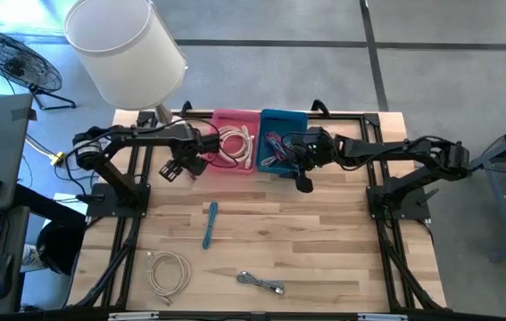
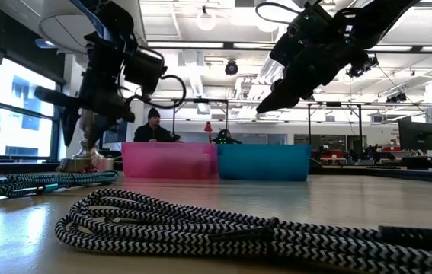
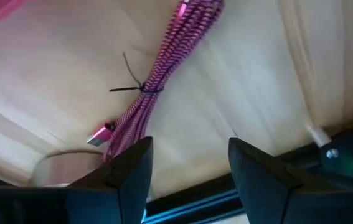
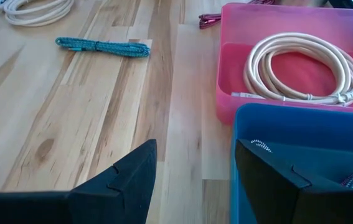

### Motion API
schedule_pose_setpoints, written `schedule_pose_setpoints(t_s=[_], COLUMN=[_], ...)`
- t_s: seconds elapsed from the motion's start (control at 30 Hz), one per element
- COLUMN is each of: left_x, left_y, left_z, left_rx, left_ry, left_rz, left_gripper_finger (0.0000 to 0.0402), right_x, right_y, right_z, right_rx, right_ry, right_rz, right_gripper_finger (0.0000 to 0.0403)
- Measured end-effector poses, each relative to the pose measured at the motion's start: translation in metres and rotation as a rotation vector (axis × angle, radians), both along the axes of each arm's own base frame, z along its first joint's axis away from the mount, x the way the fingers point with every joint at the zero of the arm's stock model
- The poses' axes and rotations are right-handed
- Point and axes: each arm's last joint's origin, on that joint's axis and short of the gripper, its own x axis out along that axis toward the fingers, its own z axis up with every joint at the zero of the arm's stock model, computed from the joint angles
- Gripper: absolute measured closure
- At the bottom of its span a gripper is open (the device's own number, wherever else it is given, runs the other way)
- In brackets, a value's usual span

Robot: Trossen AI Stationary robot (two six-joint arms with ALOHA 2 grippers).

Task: Pick & Place USB Port
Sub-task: Put the pink charger cable into the blue bin

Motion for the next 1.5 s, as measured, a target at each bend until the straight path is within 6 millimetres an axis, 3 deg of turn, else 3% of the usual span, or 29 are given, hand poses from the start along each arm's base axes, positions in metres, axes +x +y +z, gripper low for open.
schedule_pose_setpoints(t_s=[0.3, 1.33, 1.5], left_x=[-0.002, -0.01, -0.013], left_y=[0.013, 0.01, 0.01], left_z=[-0.006, -0.051, -0.055], left_rx=[-0.02, 0.012, 0.106], left_ry=[-0.069, -0.154, -0.129], left_rz=[0.009, -0.105, -0.085], left_gripper_finger=[0.0197, 0.0197, 0.0217], right_x=[0.0, 0.004, 0.004], right_y=[0.0, 0.008, 0.008], right_z=[0.0, 0.002, 0.002], right_rx=[-0.001, -0.01, -0.011], right_ry=[-0.001, -0.023, -0.023], right_rz=[0.0, 0.031, 0.031], right_gripper_finger=[0.0194, 0.0194, 0.0194])
